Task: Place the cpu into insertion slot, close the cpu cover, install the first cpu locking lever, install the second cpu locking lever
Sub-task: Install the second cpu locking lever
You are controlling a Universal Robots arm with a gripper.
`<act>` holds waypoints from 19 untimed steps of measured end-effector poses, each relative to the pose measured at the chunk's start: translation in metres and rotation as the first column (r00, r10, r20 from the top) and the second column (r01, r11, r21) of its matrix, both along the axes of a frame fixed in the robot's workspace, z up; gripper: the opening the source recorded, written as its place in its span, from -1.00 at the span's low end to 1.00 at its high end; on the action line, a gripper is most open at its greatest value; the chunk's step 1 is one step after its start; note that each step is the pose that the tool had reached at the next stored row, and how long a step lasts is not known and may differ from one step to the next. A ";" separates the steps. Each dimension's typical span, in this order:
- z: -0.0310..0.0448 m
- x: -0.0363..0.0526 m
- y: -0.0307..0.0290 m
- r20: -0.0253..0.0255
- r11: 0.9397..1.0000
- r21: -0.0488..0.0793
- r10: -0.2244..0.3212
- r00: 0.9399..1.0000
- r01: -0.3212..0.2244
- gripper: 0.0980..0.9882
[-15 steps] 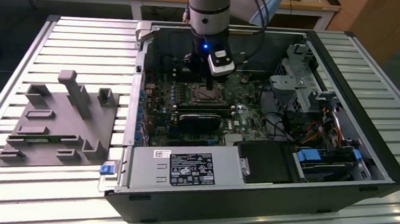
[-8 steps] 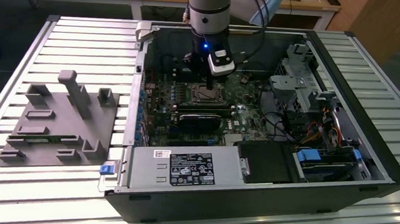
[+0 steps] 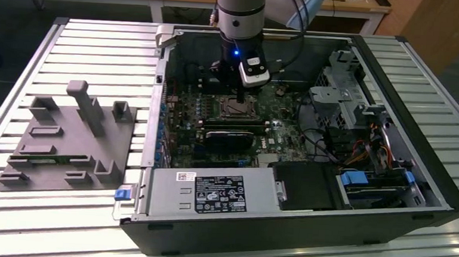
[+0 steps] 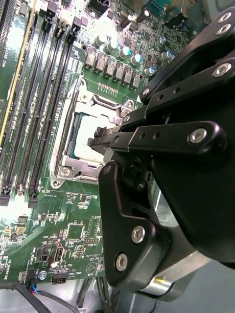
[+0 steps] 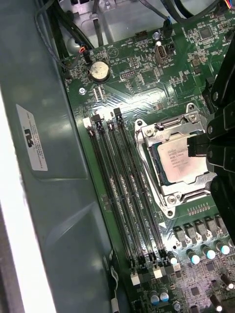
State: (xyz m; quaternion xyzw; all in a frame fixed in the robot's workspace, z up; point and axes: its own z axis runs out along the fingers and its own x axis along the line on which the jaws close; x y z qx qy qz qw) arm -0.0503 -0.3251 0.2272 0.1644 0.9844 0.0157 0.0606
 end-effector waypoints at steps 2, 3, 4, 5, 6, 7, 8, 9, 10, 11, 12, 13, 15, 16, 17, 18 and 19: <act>0.0011 0.0000 0.0000 0.000 1.000 0.000 0.000 1.000 0.000 -0.98; 0.0017 0.0000 0.0000 0.000 1.000 0.000 0.000 1.000 0.000 -0.98; 0.0023 0.0000 0.0000 0.000 1.000 0.000 0.000 1.000 0.000 -0.98; 0.0029 0.0000 -0.0001 0.000 1.000 0.000 0.000 1.000 0.000 -0.98; 0.0033 0.0000 0.0000 0.000 1.000 0.000 0.000 1.000 0.000 -0.98; 0.0039 0.0000 0.0000 0.000 1.000 0.000 0.000 1.000 0.000 -0.98; 0.0046 0.0000 0.0000 0.000 1.000 0.000 0.000 1.000 0.000 -0.98; 0.0055 0.0000 0.0000 0.000 1.000 0.000 0.000 1.000 0.000 -0.98; 0.0065 0.0000 0.0000 0.000 1.000 0.000 0.000 1.000 0.000 -0.98; 0.0074 0.0000 0.0000 0.000 1.000 0.000 0.000 1.000 0.000 -0.98; 0.0080 0.0000 0.0000 0.000 1.000 0.000 0.000 1.000 0.000 -0.98; 0.0085 0.0000 0.0000 0.000 1.000 0.000 0.000 1.000 0.000 -0.98; 0.0097 0.0000 0.0000 0.000 1.000 0.000 0.000 1.000 0.000 -0.98; 0.0105 0.0000 0.0000 0.000 1.000 0.000 0.000 1.000 0.000 -0.98; 0.0116 0.0000 0.0000 0.000 1.000 0.000 0.000 1.000 0.000 -0.98; 0.0129 0.0000 0.0000 0.000 1.000 0.000 0.000 1.000 0.000 -0.98; 0.0142 0.0000 0.0000 0.000 1.000 0.000 0.000 1.000 0.000 -0.98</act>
